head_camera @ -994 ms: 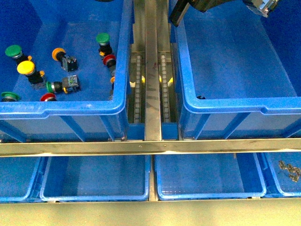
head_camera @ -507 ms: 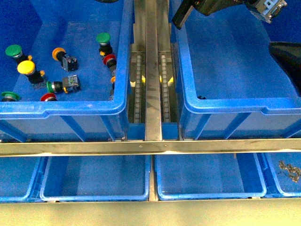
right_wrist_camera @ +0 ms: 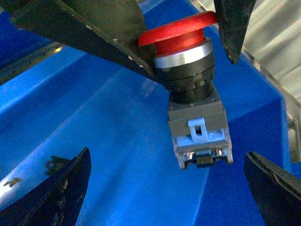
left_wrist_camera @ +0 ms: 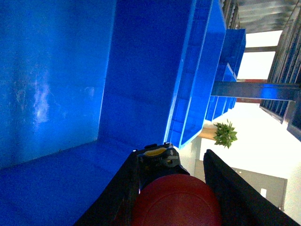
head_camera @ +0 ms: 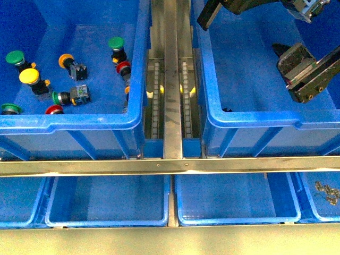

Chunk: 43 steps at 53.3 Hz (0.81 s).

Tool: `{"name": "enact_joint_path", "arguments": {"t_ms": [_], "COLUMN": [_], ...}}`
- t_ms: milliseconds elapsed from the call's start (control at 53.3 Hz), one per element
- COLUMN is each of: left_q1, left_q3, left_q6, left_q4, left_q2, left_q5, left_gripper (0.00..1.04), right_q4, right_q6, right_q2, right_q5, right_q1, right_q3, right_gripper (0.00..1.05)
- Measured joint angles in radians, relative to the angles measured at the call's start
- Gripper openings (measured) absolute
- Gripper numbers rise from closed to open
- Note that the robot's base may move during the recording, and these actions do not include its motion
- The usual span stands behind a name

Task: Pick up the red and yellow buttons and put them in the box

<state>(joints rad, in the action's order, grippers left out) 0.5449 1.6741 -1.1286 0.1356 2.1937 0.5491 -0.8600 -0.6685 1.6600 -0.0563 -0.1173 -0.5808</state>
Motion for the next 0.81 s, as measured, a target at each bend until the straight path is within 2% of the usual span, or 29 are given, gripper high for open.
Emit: {"name": "enact_joint_path", "arguments": {"t_ms": [319, 544, 638, 713, 807], "left_q1": [0.003, 0.004, 0.004, 0.004, 0.004], "left_q3": [0.021, 0.022, 0.024, 0.024, 0.024], "left_q6": [-0.015, -0.021, -0.021, -0.021, -0.020], "left_q4": [-0.001, -0.003, -0.007, -0.011, -0.016], "left_q2": [0.000, 0.000, 0.000, 0.002, 0.003], "left_q5": [0.000, -0.001, -0.003, -0.005, -0.013], "left_gripper": [0.34, 0.34, 0.34, 0.34, 0.34], "right_q4": [-0.027, -0.030, -0.030, -0.031, -0.031], "right_q6": [-0.045, -0.044, -0.043, -0.047, -0.056], "right_q2": [0.090, 0.090, 0.090, 0.090, 0.089], "right_q5": [-0.015, -0.019, -0.022, -0.019, -0.018], "right_q1": [0.010, 0.014, 0.017, 0.023, 0.025], "right_q3": [-0.111, -0.118, -0.117, -0.116, -0.112], "right_gripper": [0.97, 0.67, 0.46, 0.33, 0.31]}}
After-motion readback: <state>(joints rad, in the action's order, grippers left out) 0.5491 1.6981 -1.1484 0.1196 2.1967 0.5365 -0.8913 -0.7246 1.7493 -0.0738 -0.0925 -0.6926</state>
